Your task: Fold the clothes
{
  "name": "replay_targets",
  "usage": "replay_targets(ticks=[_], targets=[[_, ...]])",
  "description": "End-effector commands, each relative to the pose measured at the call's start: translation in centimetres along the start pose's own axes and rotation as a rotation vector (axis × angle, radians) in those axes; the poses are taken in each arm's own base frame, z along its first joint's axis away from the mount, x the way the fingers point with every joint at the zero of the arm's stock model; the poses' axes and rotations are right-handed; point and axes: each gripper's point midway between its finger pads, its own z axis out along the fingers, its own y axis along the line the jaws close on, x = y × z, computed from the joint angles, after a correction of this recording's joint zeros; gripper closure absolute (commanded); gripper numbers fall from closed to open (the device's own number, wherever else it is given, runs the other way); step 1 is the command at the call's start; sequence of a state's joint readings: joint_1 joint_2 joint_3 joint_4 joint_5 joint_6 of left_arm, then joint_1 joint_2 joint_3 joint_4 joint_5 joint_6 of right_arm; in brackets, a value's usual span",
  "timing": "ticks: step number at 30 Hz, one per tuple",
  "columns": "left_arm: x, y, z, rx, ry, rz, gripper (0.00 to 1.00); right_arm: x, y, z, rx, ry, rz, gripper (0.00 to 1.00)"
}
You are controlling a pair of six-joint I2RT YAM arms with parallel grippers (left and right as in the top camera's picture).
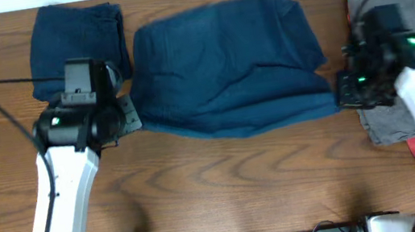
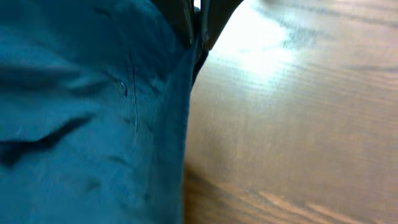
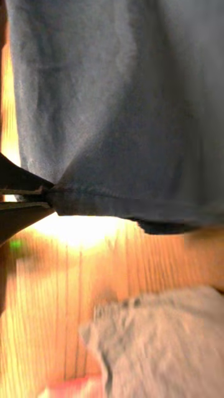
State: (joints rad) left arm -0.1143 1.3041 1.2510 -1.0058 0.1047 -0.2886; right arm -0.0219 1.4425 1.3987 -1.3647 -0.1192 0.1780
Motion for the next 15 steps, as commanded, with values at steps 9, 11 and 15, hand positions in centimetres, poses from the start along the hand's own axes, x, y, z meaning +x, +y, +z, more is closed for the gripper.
replay_targets(ticks=[9,11,15], targets=[[1.9,0.4,-5.0,0.027,-0.061,-0.047,0.94,1.2,-0.9,-5.5,-0.012,-0.09,-0.051,0.99],[2.2,0.2,-5.7,0.051,-0.074,-0.052,0.94,0.7,-0.7,-6.5,-0.014,-0.129,-0.066,0.99],[2.3,0.2,-6.8,0.063,-0.115,-0.069,0.94,-1.5,-0.4,-7.1,-0.016,-0.214,-0.08,0.99]])
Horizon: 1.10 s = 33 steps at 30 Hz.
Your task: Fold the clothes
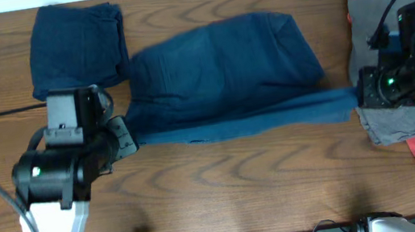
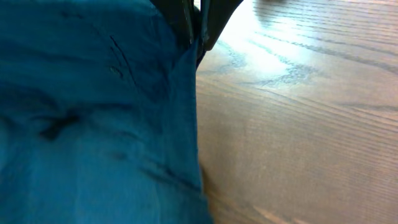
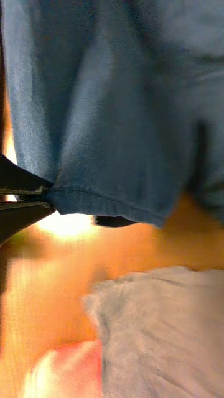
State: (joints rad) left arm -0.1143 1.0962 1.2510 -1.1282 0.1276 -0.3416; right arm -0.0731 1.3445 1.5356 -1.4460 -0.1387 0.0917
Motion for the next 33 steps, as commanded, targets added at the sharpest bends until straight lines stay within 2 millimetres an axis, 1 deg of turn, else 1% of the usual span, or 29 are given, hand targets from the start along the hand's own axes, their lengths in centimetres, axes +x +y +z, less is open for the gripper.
replay_targets(ticks=[1,4,8,12,14,18,24,29,33], targets=[[-0.6,-0.2,-1.2,0.012,-0.05,-0.02,0.94,-1.8,-0.3,-0.5,0.011,-0.07,-0.027,0.99],[-1.1,-0.2,-0.7,0.004,-0.05,-0.02,0.94,-3.4,-0.1,0.7,0.002,-0.082,-0.029,0.99],[-2.2,-0.1,1.1,-0.03,-0.04,-0.021,0.94,-5.0,-0.1,3.4,-0.003,-0.051,-0.03,0.99],[-4.0,-0.5,3.7,-0.038,-0.039,-0.022,0.94,-6.3,-0.1,6.9,-0.003,0.003,-0.034,0.99],[-5.3,-0.9,5.3,-0.035,-0.054,-0.021,0.94,-7.1,0.0,8.9,-0.007,0.022,-0.04,0.99],[-8.1,-0.8,8.1,-0.072,-0.111,-0.022,0.94,-8.7,0.2,12.3,-0.017,0.025,-0.05,0.99],[-11.0,-0.3,12.0,-0.13,-0.174,-0.025,0.94,-11.6,1.2,16.6,-0.041,-0.025,-0.09,0.99],[-13.2,-0.9,15.3,-0.11,-0.226,-0.026,0.94,-14.1,2.2,19.6,-0.056,-0.095,-0.122,0.99],[-15.0,-1.5,17.2,-0.085,-0.282,-0.028,0.94,-15.9,3.7,22.2,-0.074,-0.157,-0.158,0.99]])
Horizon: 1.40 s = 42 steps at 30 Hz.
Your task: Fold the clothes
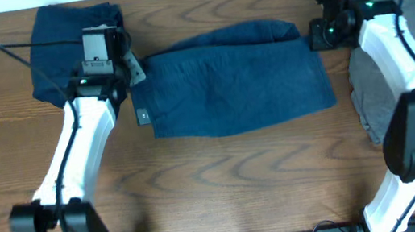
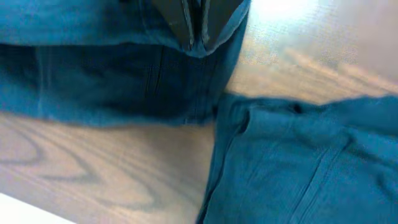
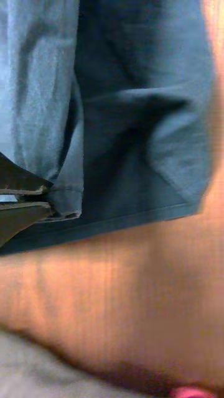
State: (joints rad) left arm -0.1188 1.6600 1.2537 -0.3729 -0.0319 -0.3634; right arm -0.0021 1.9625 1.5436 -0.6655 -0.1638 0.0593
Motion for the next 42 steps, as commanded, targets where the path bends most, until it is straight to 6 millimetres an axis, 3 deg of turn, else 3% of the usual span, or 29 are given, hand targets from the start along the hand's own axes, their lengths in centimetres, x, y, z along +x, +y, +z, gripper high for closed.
replay_targets(ticks=[1,9,15,18,27,33,39,42], targets=[[-1.5,0.0,1.3,-0.015,-0.054,-0.009,0.94,-0.5,1.6,2.2,-0.018,-0.012,-0.046,0.99],[-2.8,-0.8,4.4,0.017,-0.123,-0.016,0.94,0.1,3.5,7.6,-0.038,-0.011,-0.078,0.99],[-2.9,-1.0,5.3,0.023,-0.137,-0.017,0.94,0.3,2.7,9.0,-0.018,-0.012,-0.047,0.99],[-3.0,-0.8,5.3,0.013,-0.141,-0.01,0.94,-1.0,2.4,8.3,-0.018,-0.059,-0.043,0.99],[-3.5,-0.7,4.5,0.004,-0.158,-0.014,0.94,-6.2,2.0,3.3,-0.049,-0.214,-0.03,0.99],[-4.9,-1.2,2.6,0.024,-0.206,-0.012,0.94,-7.7,2.1,2.8,-0.05,-0.276,-0.038,0.99],[-5.8,-0.4,2.4,-0.026,-0.248,-0.002,0.94,-10.4,2.3,2.0,-0.051,-0.392,-0.056,0.99],[-6.4,0.2,2.5,-0.064,-0.282,-0.01,0.94,-11.2,1.9,2.7,-0.028,-0.432,-0.057,0.99]])
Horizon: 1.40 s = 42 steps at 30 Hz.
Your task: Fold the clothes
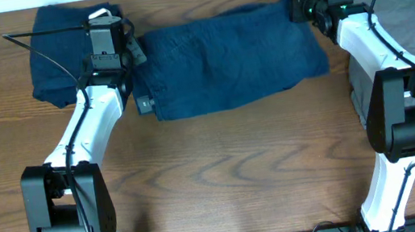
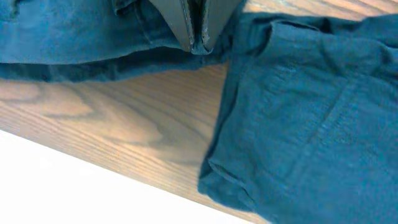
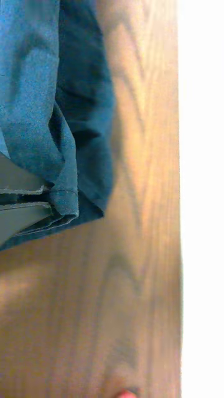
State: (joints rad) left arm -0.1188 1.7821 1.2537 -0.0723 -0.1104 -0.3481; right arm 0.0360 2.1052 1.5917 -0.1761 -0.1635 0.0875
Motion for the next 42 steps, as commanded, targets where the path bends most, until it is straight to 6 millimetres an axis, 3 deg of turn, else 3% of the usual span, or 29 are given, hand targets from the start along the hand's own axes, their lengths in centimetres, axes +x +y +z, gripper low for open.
replay_targets(ticks=[1,3,4,6,7,13,19,24,28,31,33,36,38,42], targets=[[-2.8,1.1,-0.7,-0.076,-0.101,0.001,0.94,-1.6,-0.6,0.4,0.032,-0.063,0.001,0.99],[-2.9,1.3,-0.3,-0.091,-0.117,-0.002,0.93,-1.6,-1.0,1.6,0.04,-0.09,-0.002,0.98],[-3.0,1.4,-0.1,-0.097,-0.125,-0.003,0.71,-1.7,-1.2,2.1,0.046,-0.108,-0.004,0.82],[-3.1,1.6,0.2,-0.106,-0.136,-0.005,0.07,-1.8,-1.4,3.3,0.044,-0.144,-0.01,0.26],[-3.2,1.7,0.3,-0.112,-0.142,-0.006,0.02,-1.7,-1.5,3.8,0.043,-0.157,-0.011,0.01],[-3.4,2.5,0.2,-0.16,-0.156,0.019,0.02,-0.7,-1.7,4.7,0.043,-0.139,-0.008,0.01],[-2.0,2.7,-1.4,-0.159,-0.065,0.045,0.02,-0.5,-0.3,1.9,-0.004,-0.049,0.001,0.01],[1.6,2.6,-3.4,-0.11,0.121,0.073,0.02,1.2,2.3,-1.6,-0.068,0.091,-0.003,0.01],[5.9,2.0,-4.1,-0.028,0.315,0.148,0.02,4.6,4.9,-2.1,-0.126,0.222,-0.1,0.01],[7.9,2.0,-4.4,0.0,0.403,0.195,0.02,6.5,6.4,-2.3,-0.145,0.291,-0.147,0.01],[8.5,2.3,-4.5,-0.004,0.429,0.217,0.02,7.3,7.3,-2.4,-0.15,0.318,-0.157,0.12],[8.8,2.4,-4.7,-0.004,0.444,0.239,0.02,8.8,8.2,-2.3,-0.159,0.364,-0.168,0.5],[8.9,2.5,-4.7,-0.006,0.448,0.239,0.02,9.9,8.3,-2.1,-0.158,0.402,-0.168,0.69],[9.0,2.6,-4.8,-0.009,0.455,0.24,0.02,12.7,7.9,-1.4,-0.153,0.491,-0.155,0.81]])
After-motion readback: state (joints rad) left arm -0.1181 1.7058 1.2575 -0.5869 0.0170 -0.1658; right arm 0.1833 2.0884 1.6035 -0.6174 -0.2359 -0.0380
